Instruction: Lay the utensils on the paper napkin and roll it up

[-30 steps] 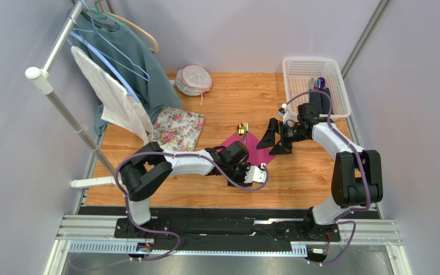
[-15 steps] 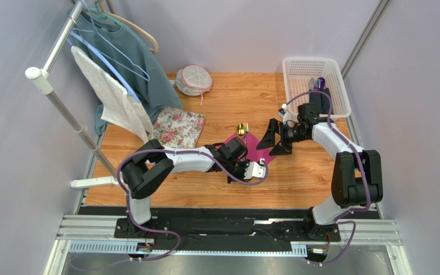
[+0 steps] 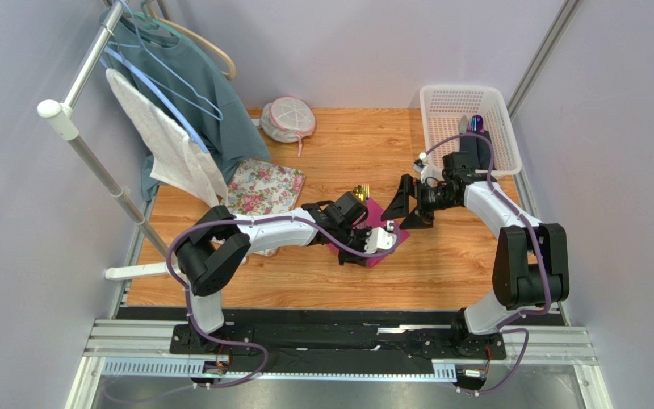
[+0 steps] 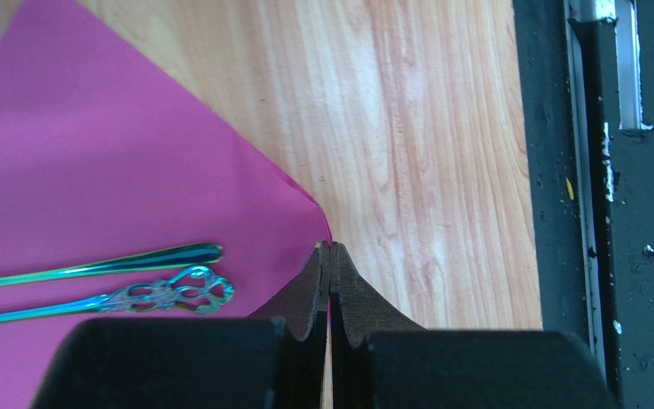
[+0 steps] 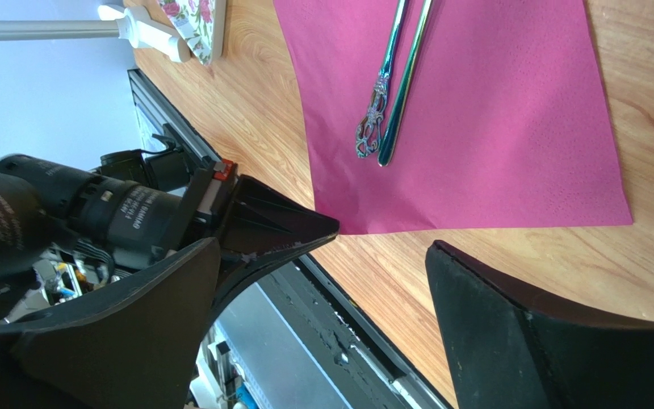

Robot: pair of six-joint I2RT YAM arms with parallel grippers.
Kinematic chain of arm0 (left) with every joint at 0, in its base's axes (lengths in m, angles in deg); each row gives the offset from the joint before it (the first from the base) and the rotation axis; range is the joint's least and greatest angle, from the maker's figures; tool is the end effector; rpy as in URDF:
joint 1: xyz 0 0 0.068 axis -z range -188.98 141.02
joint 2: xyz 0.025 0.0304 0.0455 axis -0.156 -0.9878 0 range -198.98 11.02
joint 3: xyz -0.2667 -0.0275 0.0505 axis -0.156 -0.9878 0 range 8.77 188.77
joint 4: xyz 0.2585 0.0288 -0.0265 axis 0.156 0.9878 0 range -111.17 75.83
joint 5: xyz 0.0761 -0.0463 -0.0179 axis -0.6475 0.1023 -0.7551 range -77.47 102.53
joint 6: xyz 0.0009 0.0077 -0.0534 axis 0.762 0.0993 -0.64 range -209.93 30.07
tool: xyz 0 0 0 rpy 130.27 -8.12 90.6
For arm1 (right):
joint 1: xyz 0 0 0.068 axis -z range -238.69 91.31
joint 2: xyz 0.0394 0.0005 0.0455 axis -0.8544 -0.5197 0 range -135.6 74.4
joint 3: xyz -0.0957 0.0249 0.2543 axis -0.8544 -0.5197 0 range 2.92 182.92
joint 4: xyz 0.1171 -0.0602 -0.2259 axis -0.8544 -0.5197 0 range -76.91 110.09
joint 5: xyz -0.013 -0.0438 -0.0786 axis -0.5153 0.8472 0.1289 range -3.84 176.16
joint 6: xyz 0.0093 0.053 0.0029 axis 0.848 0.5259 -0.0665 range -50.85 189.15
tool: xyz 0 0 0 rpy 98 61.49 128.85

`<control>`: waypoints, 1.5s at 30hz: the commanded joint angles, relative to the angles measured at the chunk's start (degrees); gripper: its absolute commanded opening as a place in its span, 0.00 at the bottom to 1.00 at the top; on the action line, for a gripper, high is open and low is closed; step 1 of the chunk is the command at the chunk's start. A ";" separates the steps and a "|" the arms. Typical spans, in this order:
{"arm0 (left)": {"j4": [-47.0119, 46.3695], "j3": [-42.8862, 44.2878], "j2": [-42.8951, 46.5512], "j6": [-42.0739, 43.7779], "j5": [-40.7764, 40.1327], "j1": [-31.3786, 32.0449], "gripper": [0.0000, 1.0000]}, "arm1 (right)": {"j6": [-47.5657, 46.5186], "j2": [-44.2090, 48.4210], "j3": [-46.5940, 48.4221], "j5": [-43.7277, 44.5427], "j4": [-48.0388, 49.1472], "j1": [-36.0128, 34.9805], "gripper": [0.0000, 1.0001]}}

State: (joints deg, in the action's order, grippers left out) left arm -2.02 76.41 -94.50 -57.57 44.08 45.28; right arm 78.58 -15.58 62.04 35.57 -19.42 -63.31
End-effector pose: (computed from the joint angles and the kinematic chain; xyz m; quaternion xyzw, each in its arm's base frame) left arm 0.2055 -0.3173 0.1773 0.6891 0.6186 -0.3078 0.2186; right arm 0.2904 0.0511 0.2124 -0.0354 0.8931 0.4367 0.1015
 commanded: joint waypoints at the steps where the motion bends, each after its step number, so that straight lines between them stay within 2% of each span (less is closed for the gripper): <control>1: 0.79 3.73 1.54 -1.51 3.08 -2.22 0.00 | 2.60 2.61 -0.40 -1.79 4.25 0.32 0.92; 3: 1.06 5.31 0.58 -1.77 3.34 -3.45 0.00 | 2.87 2.52 -0.75 -2.23 4.70 0.32 0.85; 8: 1.76 8.91 -2.23 -2.65 4.57 -6.00 0.00 | 3.84 1.47 -1.19 -3.11 5.67 0.32 0.77; 13: 1.06 10.49 -4.08 -2.65 3.87 -7.32 0.00 | 4.72 -0.11 -1.80 -3.64 6.54 0.23 0.65; 16: 0.36 11.29 -5.58 -3.79 3.87 -8.11 0.00 | 6.12 -0.64 -2.94 -4.17 7.86 0.23 0.53; 17: 0.09 11.55 -6.19 -4.14 3.78 -8.38 0.00 | 6.47 -0.64 -3.38 -4.52 8.47 0.32 0.46; 23: -0.52 12.69 -8.65 -5.81 2.64 -9.08 0.00 | 9.81 -1.69 -6.72 -4.43 11.91 0.14 0.30; 35: -2.28 14.37 -11.73 -8.01 1.67 -10.31 0.00 | 13.16 -6.09 -8.75 -3.47 16.21 -4.25 0.19; 45: -3.60 14.19 -13.14 -8.80 1.41 -11.10 0.00 | 14.03 -10.21 -9.45 0.66 18.24 -8.03 0.14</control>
State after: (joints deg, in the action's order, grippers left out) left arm -3.59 88.76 -106.72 -65.35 44.89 34.73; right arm 91.70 -23.64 53.18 34.00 -3.79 -70.77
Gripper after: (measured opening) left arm 0.007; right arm 0.152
